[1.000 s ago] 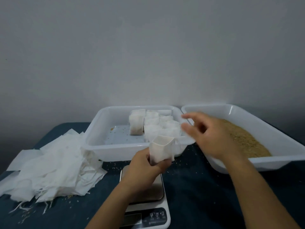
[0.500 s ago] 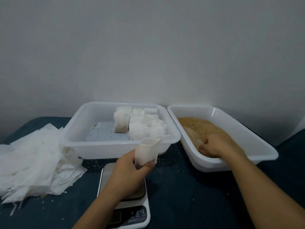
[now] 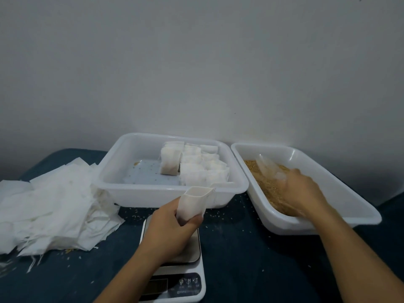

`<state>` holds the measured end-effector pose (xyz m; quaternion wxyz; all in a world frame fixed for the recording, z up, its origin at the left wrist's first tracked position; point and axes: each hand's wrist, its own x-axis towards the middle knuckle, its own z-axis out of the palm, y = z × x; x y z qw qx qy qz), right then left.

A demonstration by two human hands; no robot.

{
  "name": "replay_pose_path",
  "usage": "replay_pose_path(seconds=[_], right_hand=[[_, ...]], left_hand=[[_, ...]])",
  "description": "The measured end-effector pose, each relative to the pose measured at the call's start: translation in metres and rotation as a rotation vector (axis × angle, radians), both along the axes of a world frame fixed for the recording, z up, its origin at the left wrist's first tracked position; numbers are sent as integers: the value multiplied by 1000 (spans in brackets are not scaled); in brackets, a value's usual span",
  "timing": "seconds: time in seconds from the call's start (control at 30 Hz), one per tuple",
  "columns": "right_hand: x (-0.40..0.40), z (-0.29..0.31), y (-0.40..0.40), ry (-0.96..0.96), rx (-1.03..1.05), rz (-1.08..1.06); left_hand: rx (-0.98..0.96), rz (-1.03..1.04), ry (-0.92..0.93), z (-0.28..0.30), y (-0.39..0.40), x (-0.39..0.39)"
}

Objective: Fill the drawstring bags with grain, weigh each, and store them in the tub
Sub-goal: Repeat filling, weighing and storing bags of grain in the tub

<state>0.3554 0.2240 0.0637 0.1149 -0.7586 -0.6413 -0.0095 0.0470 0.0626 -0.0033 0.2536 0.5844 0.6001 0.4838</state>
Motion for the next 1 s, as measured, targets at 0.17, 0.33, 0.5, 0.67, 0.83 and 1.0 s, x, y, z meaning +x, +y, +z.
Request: replay_pose_path(seconds=[0.17,0.33,0.5,0.67,0.83,1.0], right_hand=[[-11,34,-33,180,190,311],[-31,78,-78,158,156,650],[-47,105,-97,-11,74,755],[-61,119,-96,-199,63,715],[-77,127,-98,-287,-3,723],[-87,130,-97,-427,-9,740]], left_hand=[[-26,52,-27,-1,2,-11],[-30,178,5,-4,6,-23],[-12,239,66,-4,8,-31],[17,243,129,-6,7,-33],[37,213,162,-7,6,-32],[49,187,158,-7,7,-31]])
